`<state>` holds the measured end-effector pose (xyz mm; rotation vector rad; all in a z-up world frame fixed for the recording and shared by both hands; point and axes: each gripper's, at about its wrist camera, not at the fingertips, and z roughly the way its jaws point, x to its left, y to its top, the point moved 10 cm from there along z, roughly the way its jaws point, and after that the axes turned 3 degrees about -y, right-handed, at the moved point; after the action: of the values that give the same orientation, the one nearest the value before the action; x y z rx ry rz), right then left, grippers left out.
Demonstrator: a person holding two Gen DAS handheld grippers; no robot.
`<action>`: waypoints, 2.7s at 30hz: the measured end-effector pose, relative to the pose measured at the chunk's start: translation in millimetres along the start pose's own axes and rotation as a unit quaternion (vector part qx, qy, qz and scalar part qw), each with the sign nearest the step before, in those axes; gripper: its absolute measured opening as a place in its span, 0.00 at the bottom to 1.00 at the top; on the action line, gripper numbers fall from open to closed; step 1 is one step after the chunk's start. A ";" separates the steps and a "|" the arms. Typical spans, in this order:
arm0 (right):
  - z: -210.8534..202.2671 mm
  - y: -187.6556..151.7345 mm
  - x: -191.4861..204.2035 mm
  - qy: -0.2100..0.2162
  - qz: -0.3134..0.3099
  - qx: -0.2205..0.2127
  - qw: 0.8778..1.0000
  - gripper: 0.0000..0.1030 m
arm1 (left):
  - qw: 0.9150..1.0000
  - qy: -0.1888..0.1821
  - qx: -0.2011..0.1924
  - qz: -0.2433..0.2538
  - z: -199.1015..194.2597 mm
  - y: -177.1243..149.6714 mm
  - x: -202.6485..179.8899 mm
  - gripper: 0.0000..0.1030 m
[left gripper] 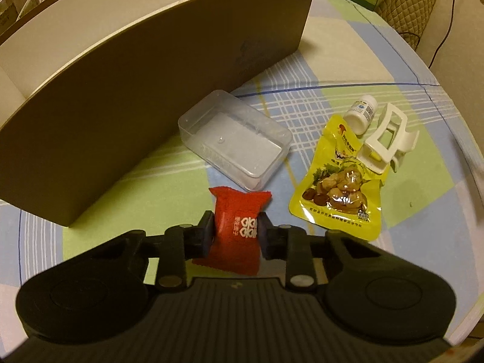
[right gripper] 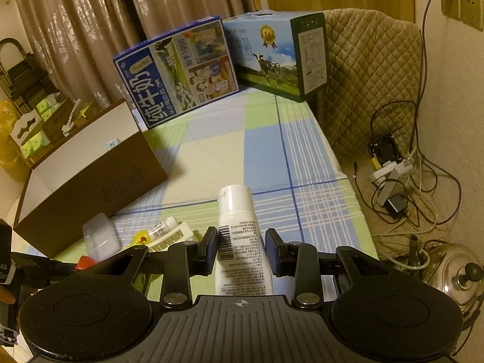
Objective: Organize objects
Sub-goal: 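Grasp the red candy packet with the left tool while the right tool holds the tube, then carry candy and tube over the brown box and open both tools to drop them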
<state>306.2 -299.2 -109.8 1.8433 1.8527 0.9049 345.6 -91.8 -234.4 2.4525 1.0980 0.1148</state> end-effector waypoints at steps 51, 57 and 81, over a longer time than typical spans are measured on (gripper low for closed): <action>43.3 100.7 178.9 0.181 -0.067 -0.040 0.980 0.30 | 0.976 0.066 -0.181 -0.100 -180.2 66.4 116.4 0.21; 58.6 111.3 212.7 0.202 -0.083 -0.035 0.975 0.30 | 0.975 0.070 -0.185 -0.103 -177.4 88.7 133.2 0.21; 202.1 125.8 351.3 0.224 -0.129 0.066 0.964 0.30 | 0.983 0.070 -0.084 -0.144 -69.1 148.4 202.5 0.21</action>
<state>508.7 73.7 -110.5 1.4973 2.4095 1.1991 568.0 -6.0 -129.6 2.1388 1.4309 0.2812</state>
